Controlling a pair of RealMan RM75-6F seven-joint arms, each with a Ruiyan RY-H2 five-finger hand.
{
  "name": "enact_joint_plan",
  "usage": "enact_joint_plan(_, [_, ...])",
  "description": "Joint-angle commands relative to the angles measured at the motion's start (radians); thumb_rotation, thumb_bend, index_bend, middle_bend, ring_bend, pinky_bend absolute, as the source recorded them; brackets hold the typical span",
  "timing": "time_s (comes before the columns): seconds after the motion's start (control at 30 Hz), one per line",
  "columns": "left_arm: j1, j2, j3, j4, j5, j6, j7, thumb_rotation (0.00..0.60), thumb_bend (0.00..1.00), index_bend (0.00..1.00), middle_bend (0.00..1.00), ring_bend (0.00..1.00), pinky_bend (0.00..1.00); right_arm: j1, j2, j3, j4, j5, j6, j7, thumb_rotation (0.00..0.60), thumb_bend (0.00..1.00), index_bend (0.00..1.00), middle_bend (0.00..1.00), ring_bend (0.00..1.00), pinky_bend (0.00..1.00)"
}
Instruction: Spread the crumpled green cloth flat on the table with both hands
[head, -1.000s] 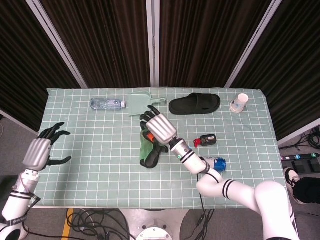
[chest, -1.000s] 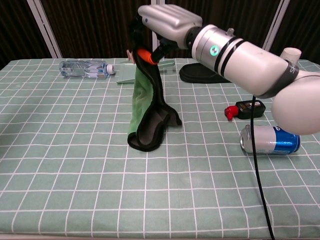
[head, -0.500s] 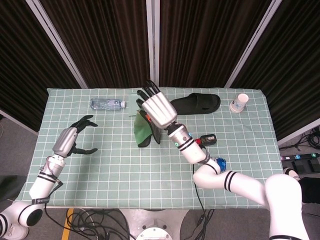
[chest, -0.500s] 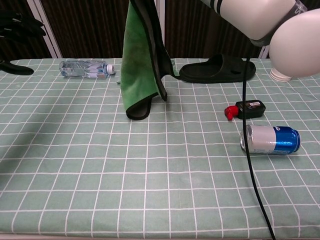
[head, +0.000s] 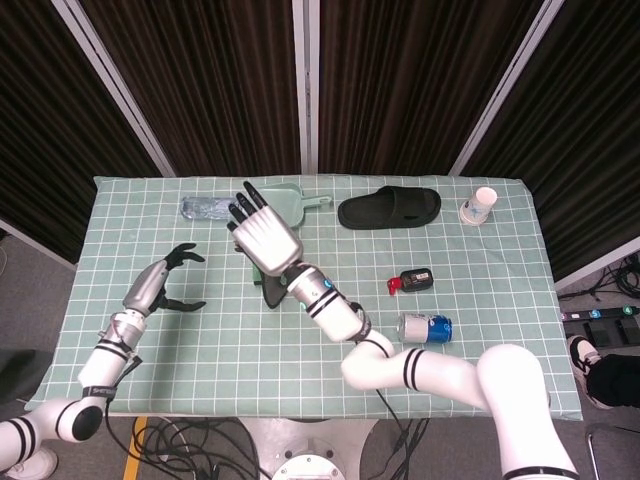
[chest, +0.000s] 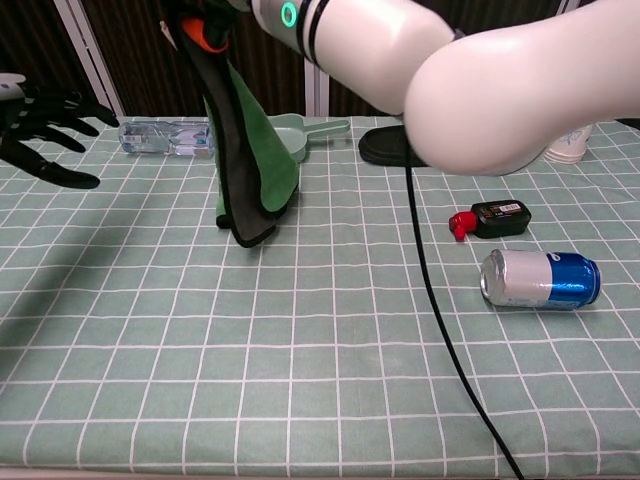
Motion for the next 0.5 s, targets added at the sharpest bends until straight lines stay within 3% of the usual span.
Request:
enact_joint_plan(0.03, [-0.027,-0.032,-0.012,0.020,-0.050,-0.042,0.022,0.600,0.00,0.35,0.21,0.20,0.23,0.040,-0.055,0.029,0.046,0.050,0.015,-0.033,0.600,0.54,0.75,0.27,0.15,0.10])
enact_joint_plan(0.3, [-0.068,-0.080,-0.033,0.013,-0.117,-0.056,0.103,0.592,0.00,0.37,0.21,0.20,0.23,0.130,-0.153,0.105,0.165,0.142,0.060,-0.059,0.600,0.53,0.75,0.27,0.15,0.07])
enact_joint_plan(0.5, [-0.107,-0.142,-0.057,0.046,-0.235,-0.066,0.192,0.528,0.00,0.38,0.21,0.20,0.23,0.165,-0.186,0.141,0.223,0.189,0.087,-0.057,0.600,0.53,0.74,0.27,0.15,0.07])
